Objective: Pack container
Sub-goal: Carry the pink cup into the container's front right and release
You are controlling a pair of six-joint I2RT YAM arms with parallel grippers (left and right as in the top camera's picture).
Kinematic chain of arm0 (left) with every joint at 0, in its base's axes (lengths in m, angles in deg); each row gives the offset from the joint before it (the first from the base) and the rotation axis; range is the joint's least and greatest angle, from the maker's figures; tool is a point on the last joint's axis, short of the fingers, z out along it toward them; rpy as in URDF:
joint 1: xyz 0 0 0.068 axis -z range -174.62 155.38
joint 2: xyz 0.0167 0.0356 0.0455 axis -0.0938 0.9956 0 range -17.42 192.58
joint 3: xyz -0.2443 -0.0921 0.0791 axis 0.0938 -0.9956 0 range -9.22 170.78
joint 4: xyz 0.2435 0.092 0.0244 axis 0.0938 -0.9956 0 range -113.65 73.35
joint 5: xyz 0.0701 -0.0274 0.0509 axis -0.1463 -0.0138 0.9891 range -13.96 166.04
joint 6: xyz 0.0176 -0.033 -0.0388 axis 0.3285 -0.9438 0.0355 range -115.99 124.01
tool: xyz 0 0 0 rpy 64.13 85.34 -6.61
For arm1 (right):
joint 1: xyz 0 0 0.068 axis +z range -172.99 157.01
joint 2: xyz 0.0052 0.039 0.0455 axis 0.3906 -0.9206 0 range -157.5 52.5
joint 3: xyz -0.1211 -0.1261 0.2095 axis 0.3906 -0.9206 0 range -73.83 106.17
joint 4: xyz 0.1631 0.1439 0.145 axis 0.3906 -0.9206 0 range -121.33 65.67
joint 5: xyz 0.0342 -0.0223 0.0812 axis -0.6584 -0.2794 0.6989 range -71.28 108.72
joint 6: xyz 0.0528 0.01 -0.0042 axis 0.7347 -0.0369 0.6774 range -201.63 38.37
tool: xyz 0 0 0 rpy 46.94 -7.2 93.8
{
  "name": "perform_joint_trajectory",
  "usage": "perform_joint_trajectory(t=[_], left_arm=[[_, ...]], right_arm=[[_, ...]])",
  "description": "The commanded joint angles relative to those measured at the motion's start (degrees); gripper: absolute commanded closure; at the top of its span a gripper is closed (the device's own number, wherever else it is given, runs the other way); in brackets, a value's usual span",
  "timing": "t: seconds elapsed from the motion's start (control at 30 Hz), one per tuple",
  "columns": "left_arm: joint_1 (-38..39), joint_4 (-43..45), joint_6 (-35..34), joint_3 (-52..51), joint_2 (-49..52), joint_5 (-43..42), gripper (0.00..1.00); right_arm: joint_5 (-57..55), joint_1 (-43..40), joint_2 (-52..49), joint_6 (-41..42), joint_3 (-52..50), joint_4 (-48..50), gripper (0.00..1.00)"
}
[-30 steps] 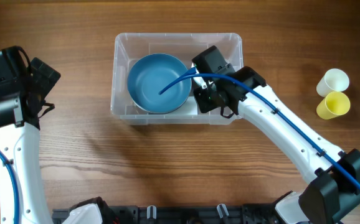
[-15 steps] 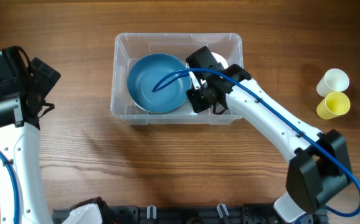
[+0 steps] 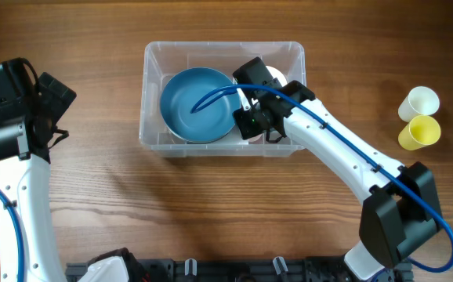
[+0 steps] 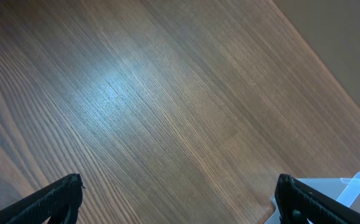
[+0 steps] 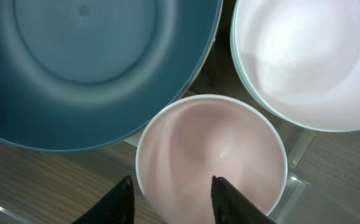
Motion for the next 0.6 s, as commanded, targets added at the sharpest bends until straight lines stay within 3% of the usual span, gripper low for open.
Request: perform_joint_trajectory(t=[0.0,0.33,0.57], left_arm=[[-0.3,-0.1,0.3,0.5,0.2,-0.3,0.0],[-0.3,0.0,0.3,0.5,0.2,-0.3,0.0],[-0.3,-0.1,0.3,0.5,0.2,-0.3,0.0]], right_arm=[[0.7,-0.3,-0.5,0.2,0.9,0.9,0.55],[-0.2,-7.6,8.4,3.3,8.1,-6.4,0.55],[-13.5,-27.6,15.9,3.1,11.6,-21.2,0.48]])
